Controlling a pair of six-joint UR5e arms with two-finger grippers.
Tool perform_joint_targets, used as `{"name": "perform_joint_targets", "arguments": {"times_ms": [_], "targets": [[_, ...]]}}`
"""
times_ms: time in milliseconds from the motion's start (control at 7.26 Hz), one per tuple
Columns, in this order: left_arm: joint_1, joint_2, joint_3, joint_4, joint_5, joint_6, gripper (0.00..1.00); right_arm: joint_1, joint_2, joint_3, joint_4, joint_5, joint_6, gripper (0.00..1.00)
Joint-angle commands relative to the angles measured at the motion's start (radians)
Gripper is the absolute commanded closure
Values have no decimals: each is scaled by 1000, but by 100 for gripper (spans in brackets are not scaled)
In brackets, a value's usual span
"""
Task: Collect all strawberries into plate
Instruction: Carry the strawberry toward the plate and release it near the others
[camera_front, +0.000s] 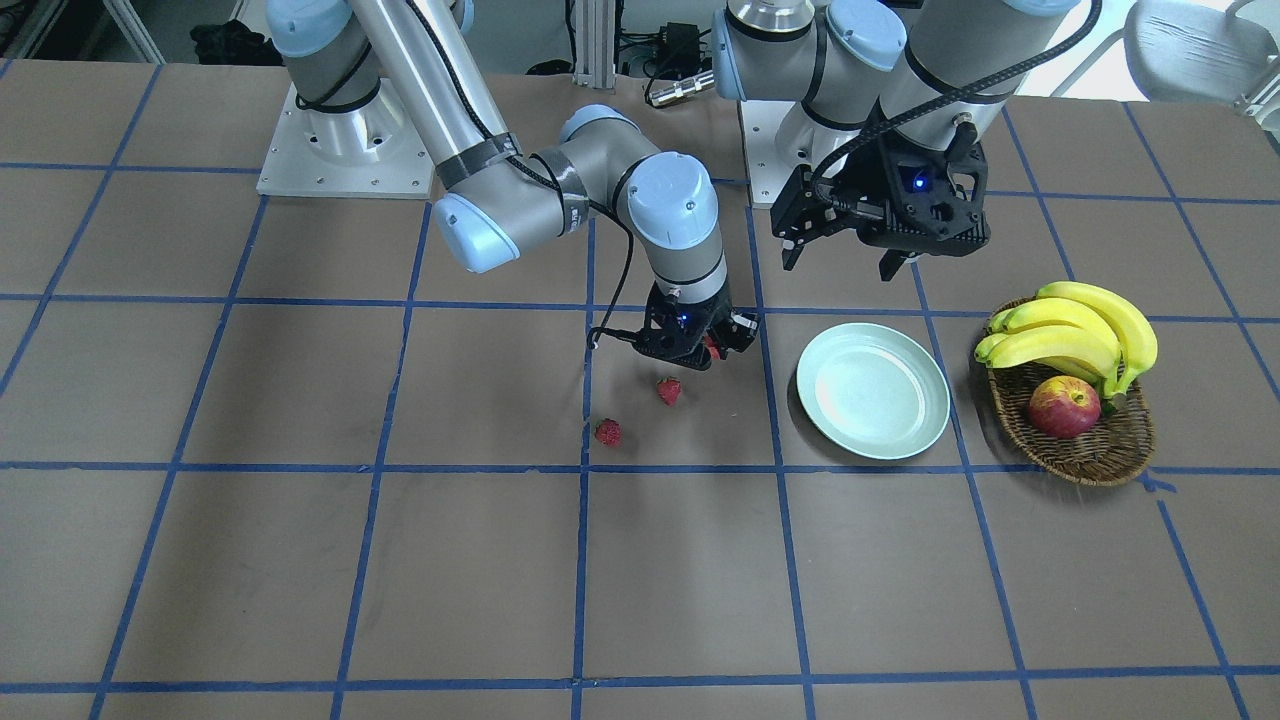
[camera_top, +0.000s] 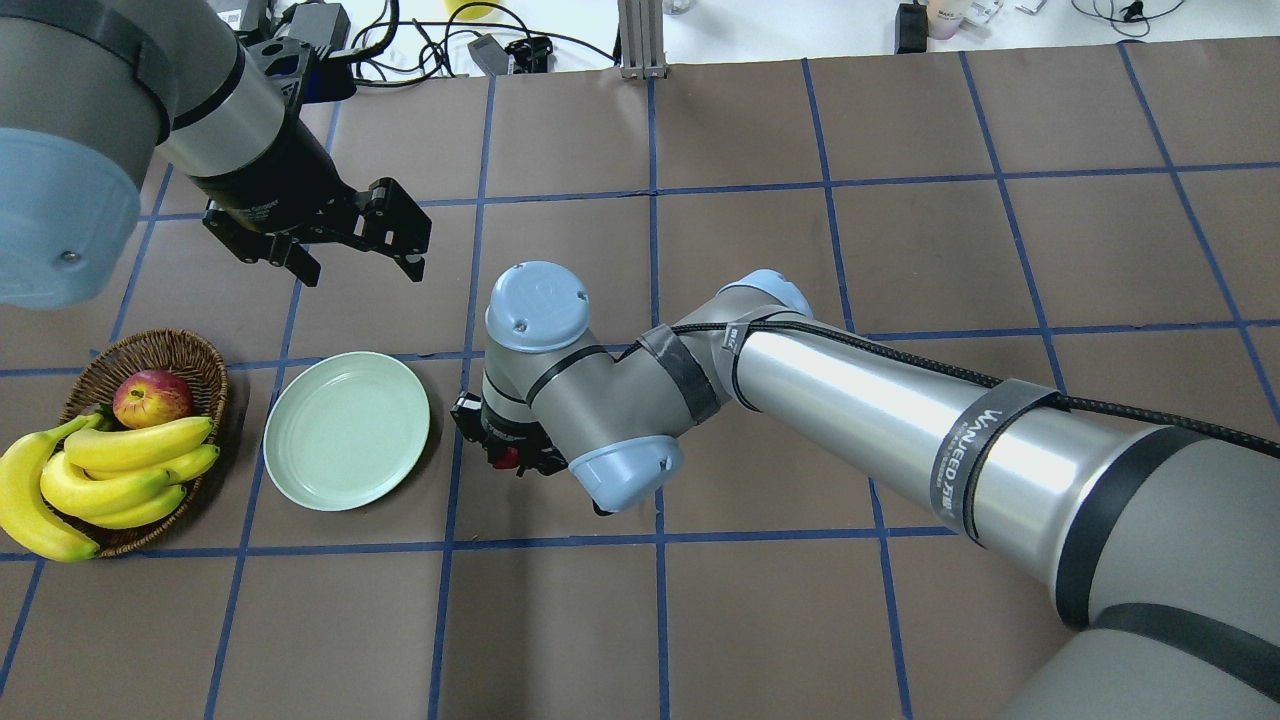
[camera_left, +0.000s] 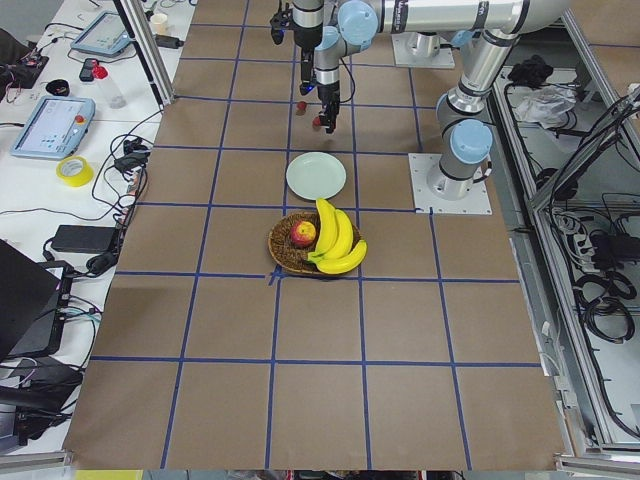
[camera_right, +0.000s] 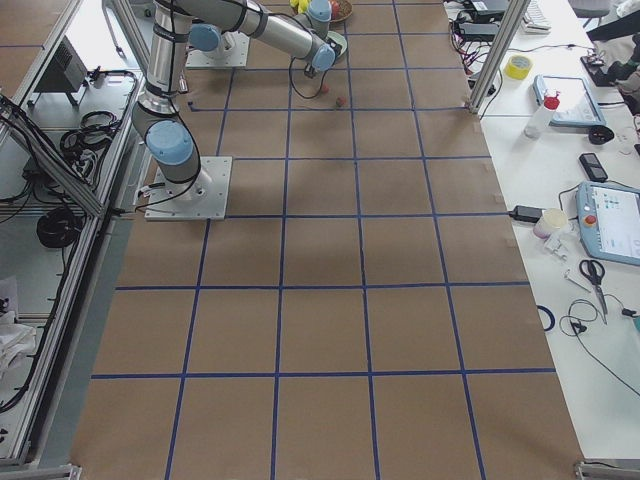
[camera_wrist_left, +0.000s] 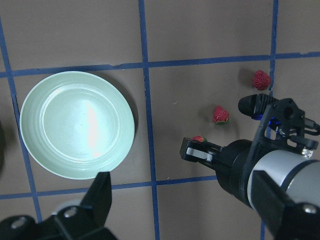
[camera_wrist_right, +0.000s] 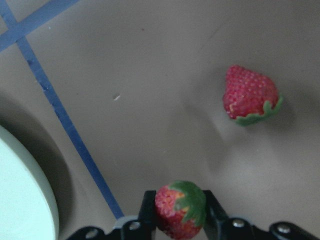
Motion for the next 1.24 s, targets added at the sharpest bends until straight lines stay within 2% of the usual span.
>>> {"name": "perform_joint_targets", "arguments": {"times_ms": [0, 138, 276, 827, 965, 1102], "targets": [[5, 8, 4, 16, 26, -2, 0, -1, 18, 1, 0, -3, 0, 52], [5, 10, 5, 9, 41, -2, 0, -1, 22, 1, 0, -6, 0, 25], [5, 13, 5, 7, 41, -2, 0, 2, 23, 0, 0, -6, 1, 17], [-11, 19, -8, 9, 84, -11, 0, 2, -29, 9, 17, -12, -3, 8], [0, 16, -8, 18, 78, -14, 0, -1, -81, 12, 88, -61, -10, 1], [2, 20, -9, 16, 84, -6, 0, -15, -136, 7, 142, -81, -49, 0]]}}
